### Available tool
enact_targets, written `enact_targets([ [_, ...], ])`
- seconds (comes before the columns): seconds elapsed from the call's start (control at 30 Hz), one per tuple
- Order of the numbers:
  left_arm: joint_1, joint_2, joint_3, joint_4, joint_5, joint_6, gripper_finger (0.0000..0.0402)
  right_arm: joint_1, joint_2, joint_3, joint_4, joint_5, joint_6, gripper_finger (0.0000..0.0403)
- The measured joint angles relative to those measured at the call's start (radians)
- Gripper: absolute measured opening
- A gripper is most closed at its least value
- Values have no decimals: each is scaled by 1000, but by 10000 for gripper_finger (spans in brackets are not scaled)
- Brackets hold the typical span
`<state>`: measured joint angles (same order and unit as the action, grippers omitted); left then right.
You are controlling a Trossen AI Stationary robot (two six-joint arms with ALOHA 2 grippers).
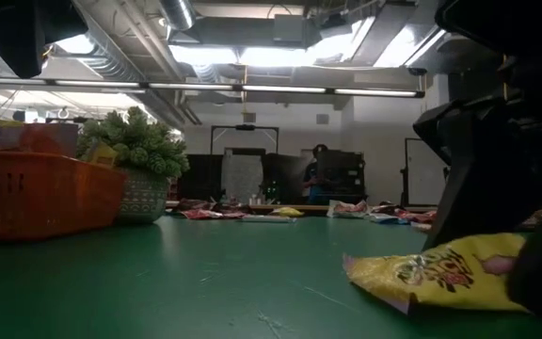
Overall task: Sort candy
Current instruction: Put the yellow candy into the orange basket
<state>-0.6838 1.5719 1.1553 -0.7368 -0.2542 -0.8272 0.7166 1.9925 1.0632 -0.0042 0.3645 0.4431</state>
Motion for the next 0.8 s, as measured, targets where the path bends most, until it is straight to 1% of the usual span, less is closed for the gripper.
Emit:
enact_targets([
  [0.2,0,0,0,0,0,13,179,0,1,-1,11,26,0,124],
  [0.3,0,0,0,5,0,61,179,0,2,-3,43,33,-6,99],
  [0.43,0,0,0,69,-12,140,179,-6,4,-5,103,35,-29,71],
  [0.6,0,0,0,133,-18,208,179,-35,4,32,118,37,-41,48],
  [0.8,0,0,0,168,-17,274,179,-110,4,131,126,33,-164,43],
])
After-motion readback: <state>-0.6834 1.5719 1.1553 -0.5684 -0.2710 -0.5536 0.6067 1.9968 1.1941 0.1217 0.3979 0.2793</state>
